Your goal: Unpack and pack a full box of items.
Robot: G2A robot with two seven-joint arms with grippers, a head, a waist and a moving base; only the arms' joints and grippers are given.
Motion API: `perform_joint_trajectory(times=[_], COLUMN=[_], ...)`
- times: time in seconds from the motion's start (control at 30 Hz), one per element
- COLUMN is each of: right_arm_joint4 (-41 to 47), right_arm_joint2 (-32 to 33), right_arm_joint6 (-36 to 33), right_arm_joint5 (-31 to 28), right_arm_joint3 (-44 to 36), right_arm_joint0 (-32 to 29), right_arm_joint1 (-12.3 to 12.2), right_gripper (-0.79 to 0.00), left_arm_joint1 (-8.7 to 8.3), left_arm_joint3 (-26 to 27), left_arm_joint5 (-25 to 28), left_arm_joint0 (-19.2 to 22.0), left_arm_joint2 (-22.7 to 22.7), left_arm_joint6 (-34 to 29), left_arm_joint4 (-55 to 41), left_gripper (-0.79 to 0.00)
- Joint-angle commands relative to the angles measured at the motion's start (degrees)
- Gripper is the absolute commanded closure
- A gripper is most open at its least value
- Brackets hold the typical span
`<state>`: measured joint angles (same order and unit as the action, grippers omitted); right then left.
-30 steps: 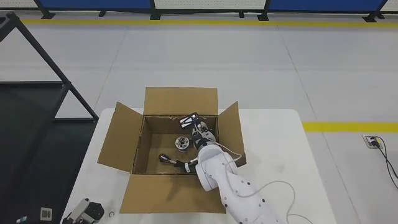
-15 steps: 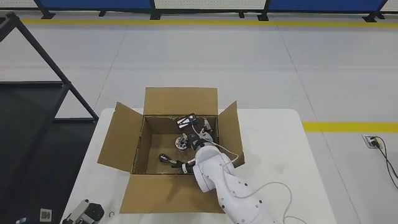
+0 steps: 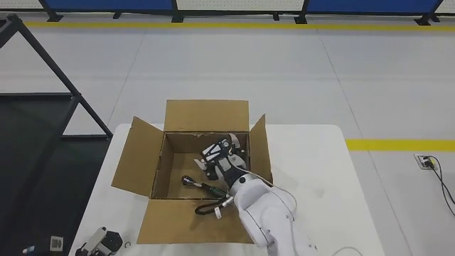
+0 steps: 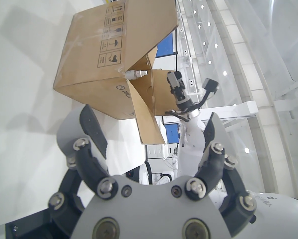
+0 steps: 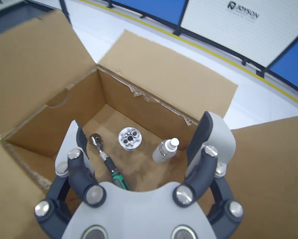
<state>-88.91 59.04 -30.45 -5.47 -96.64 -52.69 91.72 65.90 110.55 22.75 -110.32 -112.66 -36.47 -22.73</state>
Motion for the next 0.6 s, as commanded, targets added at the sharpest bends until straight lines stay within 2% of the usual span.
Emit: perform_joint_trajectory(times=[0.0,0.03,0.4,0.43,0.47,0.5,0.57], right_arm_joint4=[3.18,5.25,5.25,5.41,5.71,5.99,8.0], right_arm_joint2=[2.26,3.11,3.11,3.06,2.98,3.08,3.62], right_arm_joint6=[-0.85,-1.62,-1.62,-1.39,-0.91,-0.36,0.83], right_arm_joint5=[-5.73,-8.13,-8.13,-8.2,-8.52,-8.79,-9.17], right_arm_joint3=[-5.14,-6.72,-6.72,-6.7,-6.71,-7.0,-8.66], right_arm_joint0=[-1.7,-2.17,-2.17,-2.34,-2.67,-2.96,-3.46], right_arm_joint1=[-0.54,-0.74,-0.74,-0.74,-0.78,-0.83,-0.89], right_gripper=[-0.785,-0.785,-0.785,-0.733,-0.354,-0.022,0.0], left_arm_joint1=[0.03,0.04,0.07,0.07,0.07,0.07,0.11], left_arm_joint3=[0.45,0.67,1.52,1.52,1.52,1.52,1.83], left_arm_joint5=[0.18,0.29,0.0,0.0,0.0,0.0,-0.47], left_arm_joint0=[-0.08,-0.17,-1.43,-1.43,-1.43,-1.43,-0.98], left_arm_joint2=[-0.08,-0.14,-0.49,-0.49,-0.49,-0.49,-0.33], left_arm_joint6=[-0.01,0.0,-1.18,-1.18,-1.18,-1.18,-0.32], left_arm_joint4=[-0.09,-0.13,-0.11,-0.11,-0.11,-0.11,-0.53], left_gripper=[-0.785,-0.785,-0.785,-0.785,-0.785,-0.785,-0.785])
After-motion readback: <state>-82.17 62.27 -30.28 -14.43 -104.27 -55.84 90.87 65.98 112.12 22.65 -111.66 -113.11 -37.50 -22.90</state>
